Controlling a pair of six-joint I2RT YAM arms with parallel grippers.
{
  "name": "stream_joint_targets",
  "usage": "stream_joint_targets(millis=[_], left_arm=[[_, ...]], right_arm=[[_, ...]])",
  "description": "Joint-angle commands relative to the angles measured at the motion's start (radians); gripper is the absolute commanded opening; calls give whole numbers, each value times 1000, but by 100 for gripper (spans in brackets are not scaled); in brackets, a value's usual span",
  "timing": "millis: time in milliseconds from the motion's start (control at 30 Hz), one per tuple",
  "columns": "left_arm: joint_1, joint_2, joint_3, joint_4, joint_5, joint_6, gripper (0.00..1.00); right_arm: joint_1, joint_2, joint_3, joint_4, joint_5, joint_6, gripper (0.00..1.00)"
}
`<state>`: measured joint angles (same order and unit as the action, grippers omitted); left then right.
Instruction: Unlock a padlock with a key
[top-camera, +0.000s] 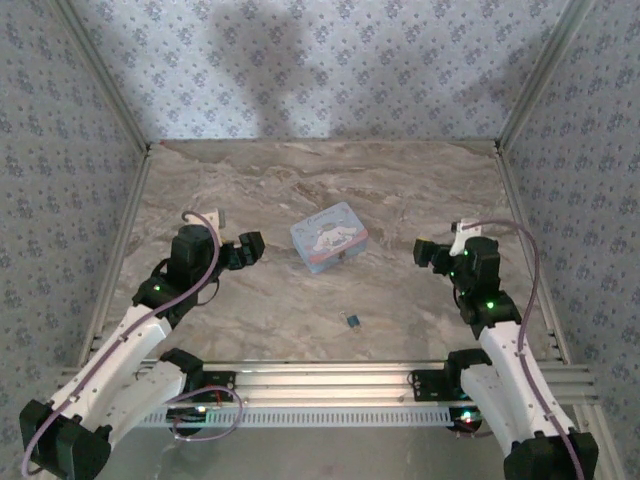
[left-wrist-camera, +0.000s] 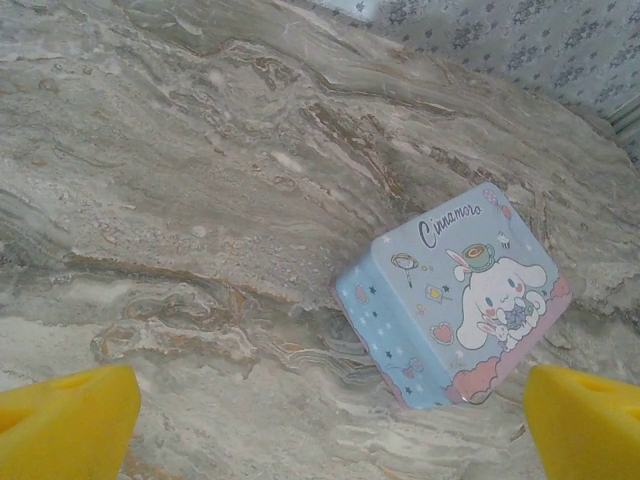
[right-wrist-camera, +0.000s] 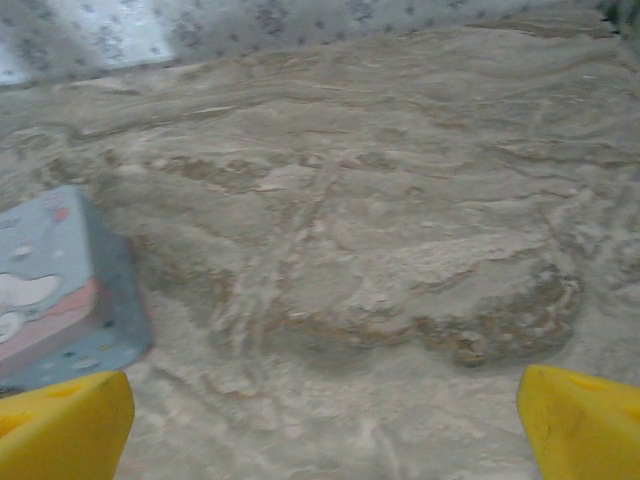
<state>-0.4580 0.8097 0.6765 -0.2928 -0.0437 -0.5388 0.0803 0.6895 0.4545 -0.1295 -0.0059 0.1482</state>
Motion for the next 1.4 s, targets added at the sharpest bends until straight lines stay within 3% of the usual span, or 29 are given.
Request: stream_joint_targets(millis=[0,267,1100,1300,1367], left_arm=[[7,-5,40,-12,-20,22,98],[9,8,45,-13,-24,26,98],[23,64,54,-14,-45,62,98],[36,68,81,-66,-117,119,98],[41,66,83,-61,-128,138,98]], right_arm=[[-56,-1,-85,213,34,-42,100],[-160,136,-212,479,43,-19,100],[-167,836,-225,1250,-32,-126,100],[-141,830,-78,957,13,-141,100],[-118,837,-74,962,49,-159,100]])
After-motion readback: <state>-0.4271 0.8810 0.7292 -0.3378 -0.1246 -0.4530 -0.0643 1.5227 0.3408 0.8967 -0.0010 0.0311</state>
